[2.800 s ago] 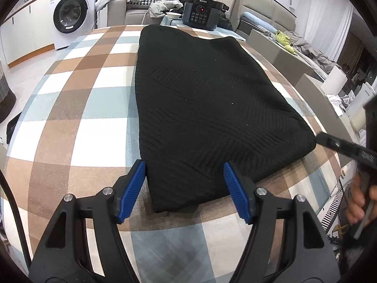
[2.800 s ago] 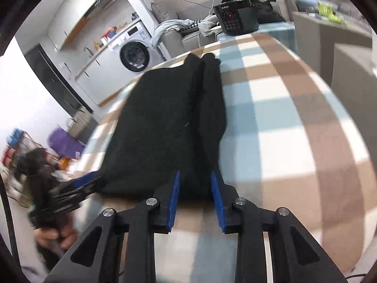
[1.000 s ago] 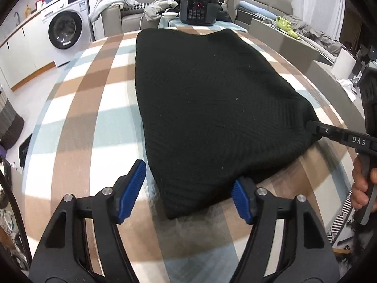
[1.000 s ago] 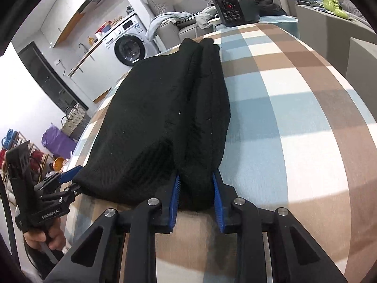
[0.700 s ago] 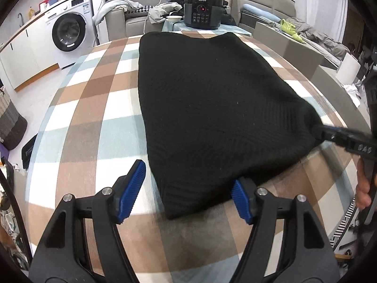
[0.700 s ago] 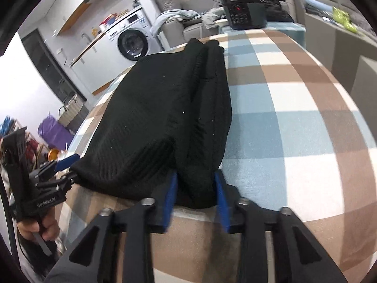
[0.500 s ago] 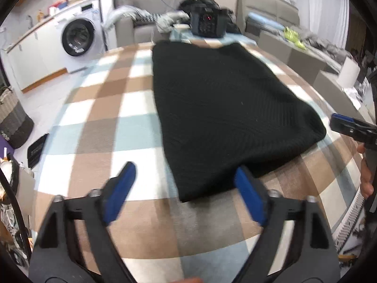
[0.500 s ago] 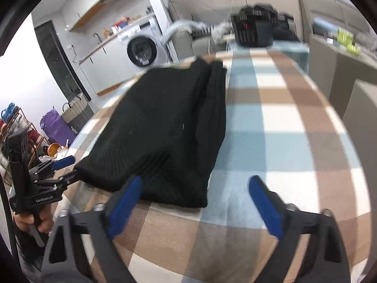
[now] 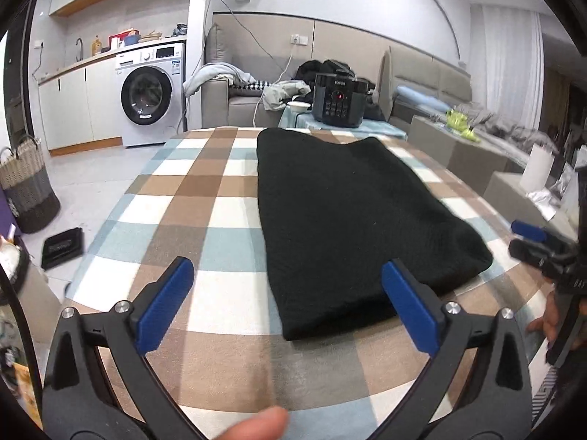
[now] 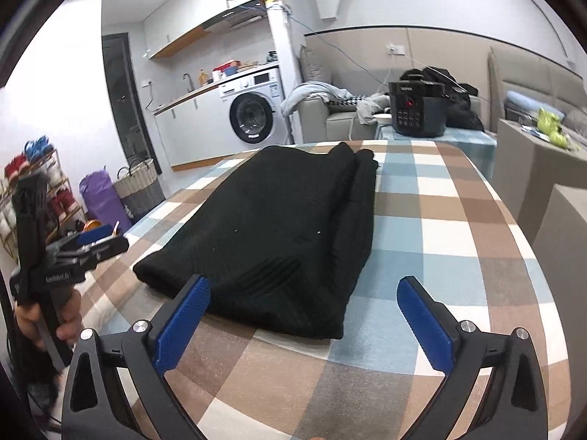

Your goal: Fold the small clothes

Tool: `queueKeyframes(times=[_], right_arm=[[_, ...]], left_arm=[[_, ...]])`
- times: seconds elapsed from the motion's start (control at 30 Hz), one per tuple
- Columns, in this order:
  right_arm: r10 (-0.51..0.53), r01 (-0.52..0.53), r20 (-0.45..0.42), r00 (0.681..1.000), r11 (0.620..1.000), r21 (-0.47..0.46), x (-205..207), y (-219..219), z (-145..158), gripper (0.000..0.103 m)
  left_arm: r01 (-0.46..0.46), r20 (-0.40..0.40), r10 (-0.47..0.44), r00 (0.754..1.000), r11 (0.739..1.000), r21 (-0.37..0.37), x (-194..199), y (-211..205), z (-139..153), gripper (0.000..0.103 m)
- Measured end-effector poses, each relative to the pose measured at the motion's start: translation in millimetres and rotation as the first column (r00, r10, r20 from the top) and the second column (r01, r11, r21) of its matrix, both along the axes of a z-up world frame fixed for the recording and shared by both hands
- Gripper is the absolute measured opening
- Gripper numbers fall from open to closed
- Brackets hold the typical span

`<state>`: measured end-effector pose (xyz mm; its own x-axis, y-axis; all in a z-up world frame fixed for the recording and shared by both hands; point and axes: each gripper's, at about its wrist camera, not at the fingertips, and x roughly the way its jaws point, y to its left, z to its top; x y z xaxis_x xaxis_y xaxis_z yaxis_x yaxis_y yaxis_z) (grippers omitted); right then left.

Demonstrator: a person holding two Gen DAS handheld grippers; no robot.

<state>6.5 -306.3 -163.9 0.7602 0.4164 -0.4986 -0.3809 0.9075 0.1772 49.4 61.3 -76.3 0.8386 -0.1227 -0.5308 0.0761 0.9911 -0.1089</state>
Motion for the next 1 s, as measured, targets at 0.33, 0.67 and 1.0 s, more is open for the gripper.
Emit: queueKeyframes(times=[0.33,0.67,1.0], right_arm=[[0.039,-0.041,0.021,0.999,0.995,0.086,-6,-3,-2,0.103],[0.032,-0.033,0.009,0.999,0.993,0.117,-5,-9,-7,0.103],[0.03,-0.03,0.005,1.0,0.994,0.105,-5,-7,-9,0.103]], left_arm=[[0.03,0.05,-0.028,0.998,0.999,-0.039,-10,-3,-4,0.102],[0.033,0.042,-0.032,0.999,0.999,-0.031,-10,-4,-8,0.102],[0.035,0.041,-0.034,0.999,0.999,-0.03,-10,-4,-9,0.102]])
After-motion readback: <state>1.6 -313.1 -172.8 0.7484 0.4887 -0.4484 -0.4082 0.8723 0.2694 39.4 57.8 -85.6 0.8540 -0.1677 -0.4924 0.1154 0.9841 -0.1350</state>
